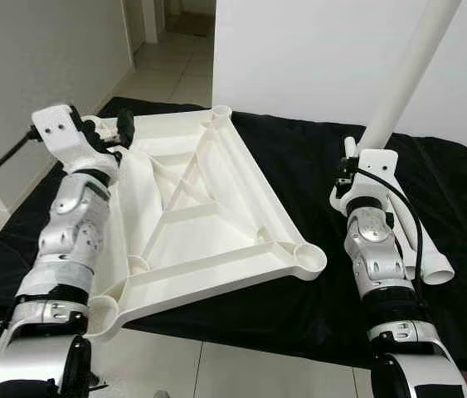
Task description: Building children table
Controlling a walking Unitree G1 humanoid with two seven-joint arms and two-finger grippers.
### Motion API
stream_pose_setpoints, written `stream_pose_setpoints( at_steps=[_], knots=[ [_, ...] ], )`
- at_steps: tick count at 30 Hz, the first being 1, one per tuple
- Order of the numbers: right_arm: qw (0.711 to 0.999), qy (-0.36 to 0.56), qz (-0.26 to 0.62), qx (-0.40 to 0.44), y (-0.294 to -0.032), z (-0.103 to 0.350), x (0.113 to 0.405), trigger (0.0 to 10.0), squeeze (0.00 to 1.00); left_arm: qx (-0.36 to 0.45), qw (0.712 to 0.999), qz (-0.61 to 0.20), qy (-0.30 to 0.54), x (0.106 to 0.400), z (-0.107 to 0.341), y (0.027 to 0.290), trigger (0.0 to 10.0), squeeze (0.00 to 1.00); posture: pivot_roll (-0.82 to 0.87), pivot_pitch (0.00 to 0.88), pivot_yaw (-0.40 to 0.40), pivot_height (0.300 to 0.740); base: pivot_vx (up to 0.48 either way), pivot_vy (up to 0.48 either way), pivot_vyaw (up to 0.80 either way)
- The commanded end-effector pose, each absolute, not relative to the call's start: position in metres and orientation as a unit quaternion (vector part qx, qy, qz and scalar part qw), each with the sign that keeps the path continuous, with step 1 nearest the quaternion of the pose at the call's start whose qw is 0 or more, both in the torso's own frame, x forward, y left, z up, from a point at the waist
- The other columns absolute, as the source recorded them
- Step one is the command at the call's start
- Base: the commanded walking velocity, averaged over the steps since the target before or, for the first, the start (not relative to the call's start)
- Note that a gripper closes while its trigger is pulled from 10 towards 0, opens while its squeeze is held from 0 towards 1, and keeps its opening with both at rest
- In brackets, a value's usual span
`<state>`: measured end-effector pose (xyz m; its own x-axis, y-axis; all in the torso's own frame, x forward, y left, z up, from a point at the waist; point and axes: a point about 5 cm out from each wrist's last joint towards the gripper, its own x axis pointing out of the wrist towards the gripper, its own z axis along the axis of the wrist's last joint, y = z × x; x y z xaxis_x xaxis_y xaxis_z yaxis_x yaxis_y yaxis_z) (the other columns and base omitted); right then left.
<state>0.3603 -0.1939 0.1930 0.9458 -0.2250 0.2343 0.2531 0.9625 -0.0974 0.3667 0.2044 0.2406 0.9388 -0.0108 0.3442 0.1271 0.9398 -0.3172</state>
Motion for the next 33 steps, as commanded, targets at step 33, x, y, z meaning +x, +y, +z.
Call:
stream_pose_setpoints(
  at_steps=[33],
  knots=[
    [0.983,-0.127,-0.114,-0.072,-0.193,0.197,0.360,10.0,0.00,-0.105,0.971,-0.183,-0.111,0.341,0.210,0.144,10.0,0.00,0.04,0.000,-0.025,0.740,0.000,0.000,0.00]
  ],
)
